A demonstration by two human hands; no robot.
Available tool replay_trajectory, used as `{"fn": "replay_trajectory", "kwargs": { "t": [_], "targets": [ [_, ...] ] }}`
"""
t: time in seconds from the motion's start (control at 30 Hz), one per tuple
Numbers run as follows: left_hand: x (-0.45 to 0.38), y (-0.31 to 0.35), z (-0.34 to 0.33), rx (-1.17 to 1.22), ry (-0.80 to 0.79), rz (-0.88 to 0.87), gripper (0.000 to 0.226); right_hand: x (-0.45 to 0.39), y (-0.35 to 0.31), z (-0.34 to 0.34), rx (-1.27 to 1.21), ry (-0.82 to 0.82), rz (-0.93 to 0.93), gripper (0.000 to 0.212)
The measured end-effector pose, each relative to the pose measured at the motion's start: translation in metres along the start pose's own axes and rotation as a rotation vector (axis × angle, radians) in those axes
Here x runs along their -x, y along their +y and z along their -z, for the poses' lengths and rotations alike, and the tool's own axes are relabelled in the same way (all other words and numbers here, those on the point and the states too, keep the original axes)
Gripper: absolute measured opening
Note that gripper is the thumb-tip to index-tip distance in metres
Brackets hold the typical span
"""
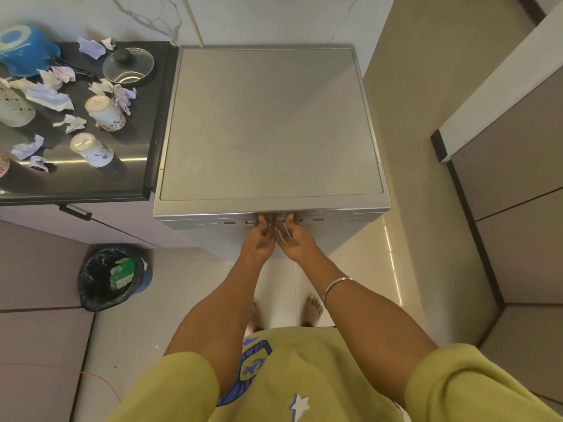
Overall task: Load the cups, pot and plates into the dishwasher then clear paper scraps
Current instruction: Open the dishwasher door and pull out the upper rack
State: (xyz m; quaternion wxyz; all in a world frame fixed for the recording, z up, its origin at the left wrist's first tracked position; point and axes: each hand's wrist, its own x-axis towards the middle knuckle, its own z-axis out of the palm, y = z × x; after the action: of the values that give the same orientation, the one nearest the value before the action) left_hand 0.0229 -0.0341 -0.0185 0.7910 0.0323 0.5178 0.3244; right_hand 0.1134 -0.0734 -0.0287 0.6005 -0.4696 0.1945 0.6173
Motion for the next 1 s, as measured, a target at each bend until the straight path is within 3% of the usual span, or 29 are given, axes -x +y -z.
{"fn": "replay_trajectory", "kwargs": {
  "t": [0.17, 0.3, 0.4, 0.57, 0.73, 0.83, 0.93, 1.0],
  "targets": [
    [0.002, -0.004, -0.003, 0.118, 0.007, 0.010, 0.019, -0.010, 0.011, 0.001, -0.125, -0.002, 0.015, 0.036],
    [0.007, -0.005, -0.011, 0.101, 0.037, 0.023, 0.024, -0.019, 0.012, 0.005, -0.087, 0.021, 0.007, 0.041],
    [0.003, -0.007, -0.012, 0.081, 0.052, 0.001, 0.016, -0.023, 0.016, 0.004, -0.064, 0.029, 0.018, 0.033],
    [-0.009, -0.014, -0.007, 0.077, 0.111, -0.015, 0.008, -0.021, 0.017, 0.000, -0.024, 0.039, 0.031, 0.070],
    [-0.010, -0.033, 0.025, 0.028, 0.232, -0.029, 0.074, -0.014, 0.041, 0.007, 0.038, 0.107, 0.042, 0.080],
    [-0.007, -0.029, 0.039, -0.213, 0.292, -0.131, 0.073, -0.009, 0.038, 0.013, 0.161, 0.140, 0.072, 0.077],
    [0.003, -0.019, 0.034, -0.685, 0.340, -0.233, 0.073, -0.002, 0.025, 0.015, 0.362, 0.143, 0.060, 0.073],
    [0.009, -0.016, 0.036, -1.057, 0.386, -0.281, 0.088, 0.011, 0.018, 0.016, 0.584, 0.091, 0.014, 0.068]
  ]
}}
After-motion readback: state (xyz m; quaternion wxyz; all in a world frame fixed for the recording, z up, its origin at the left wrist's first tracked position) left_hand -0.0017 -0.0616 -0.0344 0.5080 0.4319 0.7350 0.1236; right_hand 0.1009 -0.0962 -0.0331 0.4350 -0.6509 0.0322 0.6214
